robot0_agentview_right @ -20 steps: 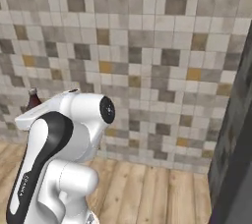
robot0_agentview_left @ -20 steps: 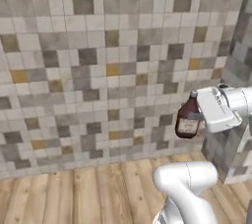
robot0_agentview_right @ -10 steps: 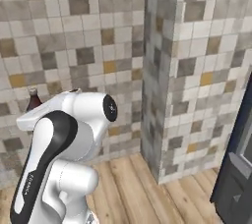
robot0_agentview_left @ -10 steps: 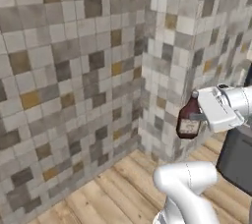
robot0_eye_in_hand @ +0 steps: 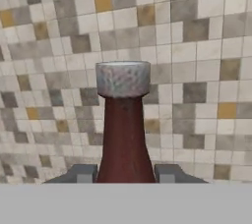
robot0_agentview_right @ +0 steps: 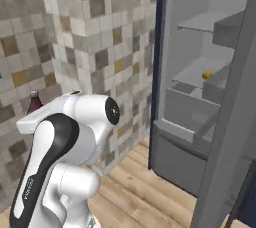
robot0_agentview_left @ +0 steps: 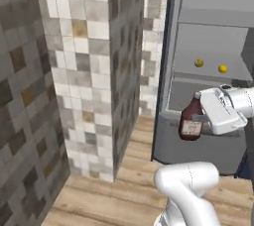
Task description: Place the ketchup and condiment bottle from the counter to the top shelf of the fridge. If the existing items in the fridge are on the top shelf, move them to other shelves.
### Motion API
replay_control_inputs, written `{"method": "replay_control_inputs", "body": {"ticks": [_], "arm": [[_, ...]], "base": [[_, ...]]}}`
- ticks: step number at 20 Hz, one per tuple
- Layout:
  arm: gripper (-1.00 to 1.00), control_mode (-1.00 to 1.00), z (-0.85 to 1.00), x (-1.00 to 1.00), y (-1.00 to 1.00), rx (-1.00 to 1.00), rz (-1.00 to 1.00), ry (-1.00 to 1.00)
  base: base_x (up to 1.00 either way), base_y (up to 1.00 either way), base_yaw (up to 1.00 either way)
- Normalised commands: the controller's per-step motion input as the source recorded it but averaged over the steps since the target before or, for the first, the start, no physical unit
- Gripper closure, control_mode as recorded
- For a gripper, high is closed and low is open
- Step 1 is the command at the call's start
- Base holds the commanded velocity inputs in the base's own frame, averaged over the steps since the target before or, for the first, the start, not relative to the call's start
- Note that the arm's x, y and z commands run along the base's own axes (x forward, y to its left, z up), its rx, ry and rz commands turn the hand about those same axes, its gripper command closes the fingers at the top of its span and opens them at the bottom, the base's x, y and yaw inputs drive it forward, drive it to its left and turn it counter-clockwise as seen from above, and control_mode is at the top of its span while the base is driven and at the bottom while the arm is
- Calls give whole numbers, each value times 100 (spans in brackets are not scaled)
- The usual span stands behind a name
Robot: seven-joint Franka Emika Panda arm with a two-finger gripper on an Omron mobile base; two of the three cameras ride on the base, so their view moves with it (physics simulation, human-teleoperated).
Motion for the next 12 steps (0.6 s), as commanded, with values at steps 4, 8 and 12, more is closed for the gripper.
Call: {"method": "replay_control_inputs", "body": {"ticks": [4, 8, 12], "arm": [[100, 100, 0, 0, 0, 0, 0, 0], [100, 100, 0, 0, 0, 0, 0, 0], [100, 100, 0, 0, 0, 0, 0, 0]], "base": [[77, 68, -72], [100, 88, -56], [96, 49, -47]]}}
